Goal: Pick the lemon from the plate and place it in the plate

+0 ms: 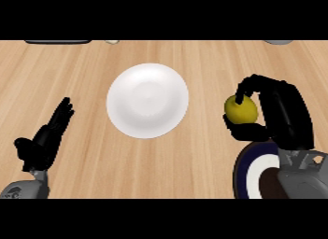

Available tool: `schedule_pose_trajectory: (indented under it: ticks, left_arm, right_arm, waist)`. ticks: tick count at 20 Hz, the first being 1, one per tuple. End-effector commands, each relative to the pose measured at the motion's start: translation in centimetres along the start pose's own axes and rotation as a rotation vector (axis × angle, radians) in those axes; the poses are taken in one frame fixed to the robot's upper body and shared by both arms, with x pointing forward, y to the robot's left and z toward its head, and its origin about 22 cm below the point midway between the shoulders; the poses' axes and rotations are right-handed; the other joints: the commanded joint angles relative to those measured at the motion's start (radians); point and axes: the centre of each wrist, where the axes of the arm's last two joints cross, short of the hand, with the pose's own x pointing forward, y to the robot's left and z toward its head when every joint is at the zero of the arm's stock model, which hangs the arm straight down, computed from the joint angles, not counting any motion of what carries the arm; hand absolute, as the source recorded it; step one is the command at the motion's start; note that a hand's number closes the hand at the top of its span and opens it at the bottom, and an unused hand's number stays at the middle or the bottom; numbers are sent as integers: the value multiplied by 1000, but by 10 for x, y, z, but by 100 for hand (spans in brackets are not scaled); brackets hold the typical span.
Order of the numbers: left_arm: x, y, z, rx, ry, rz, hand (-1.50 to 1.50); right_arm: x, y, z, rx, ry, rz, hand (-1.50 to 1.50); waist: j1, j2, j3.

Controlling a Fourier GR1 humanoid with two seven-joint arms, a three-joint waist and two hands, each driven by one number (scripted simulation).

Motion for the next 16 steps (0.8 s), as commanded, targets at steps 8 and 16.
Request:
schedule_pose_trajectory:
  ticks: [8,16]
  left_arm:
    - [-3,-20,7,-7,6,2,0]
    - [-6,-19,3,-24,-6,16,0]
  right_arm:
    - [70,75,-48,127,-37,-72,150]
    - [84,134,-82,148,-50,-85,150]
  waist:
    - [10,2,0]
    - [25,7,0]
